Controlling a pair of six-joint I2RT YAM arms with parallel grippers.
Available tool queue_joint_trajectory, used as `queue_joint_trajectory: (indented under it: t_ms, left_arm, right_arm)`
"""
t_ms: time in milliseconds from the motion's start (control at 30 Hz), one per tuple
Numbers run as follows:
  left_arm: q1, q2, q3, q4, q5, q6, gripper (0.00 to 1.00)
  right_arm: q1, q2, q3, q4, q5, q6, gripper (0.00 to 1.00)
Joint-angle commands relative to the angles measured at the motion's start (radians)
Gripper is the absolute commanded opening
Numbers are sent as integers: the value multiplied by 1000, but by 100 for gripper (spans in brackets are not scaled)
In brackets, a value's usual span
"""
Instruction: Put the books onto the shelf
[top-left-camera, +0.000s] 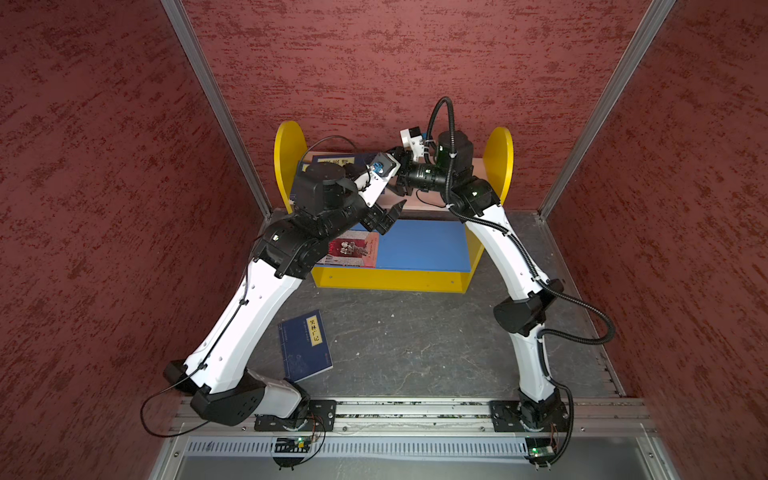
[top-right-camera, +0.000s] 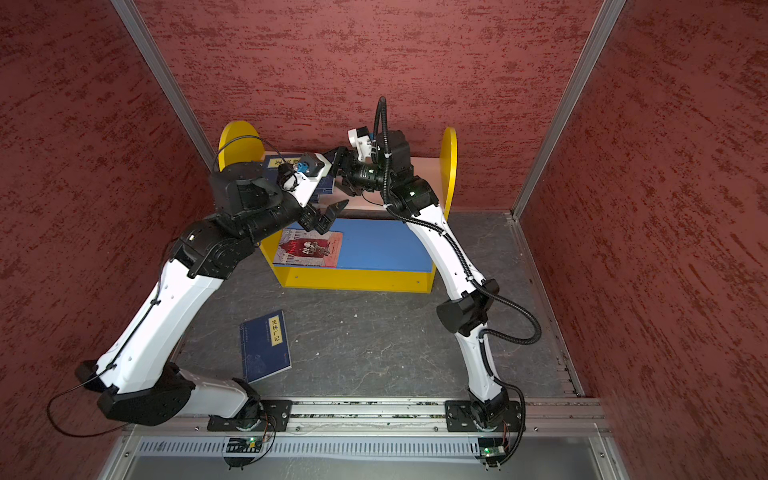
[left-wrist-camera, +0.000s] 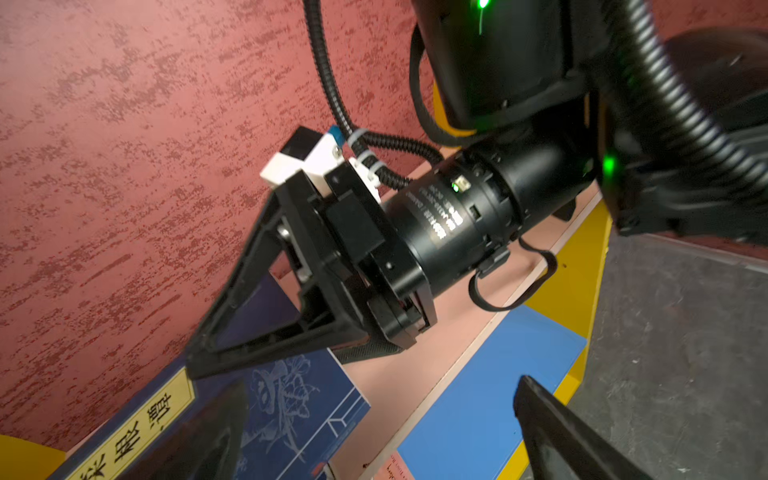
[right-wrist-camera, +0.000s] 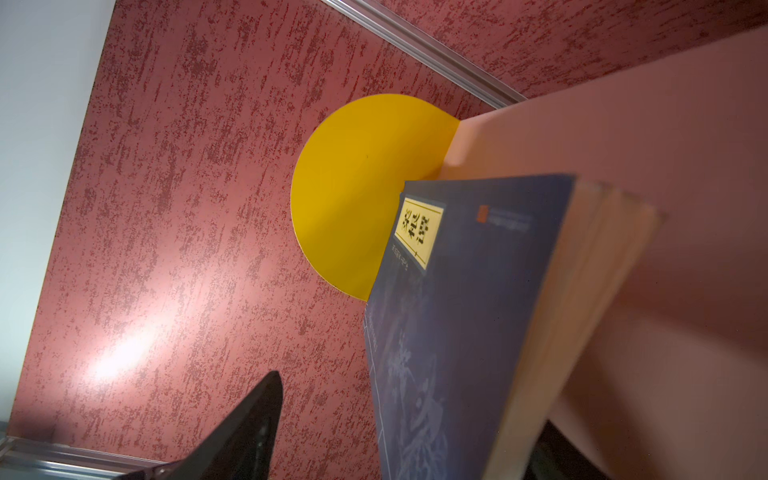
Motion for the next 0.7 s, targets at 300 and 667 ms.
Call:
queue_joint_trajectory:
  t_ms: [300, 667]
  left_arm:
    - [-20, 26, -16, 187, -290, 42, 99]
    - [37, 47, -36, 185, -298, -5, 98]
  right_arm:
    - [-7, -22, 17, -44, 5, -29, 77]
    - [-5, -27, 17, -36, -3, -24, 78]
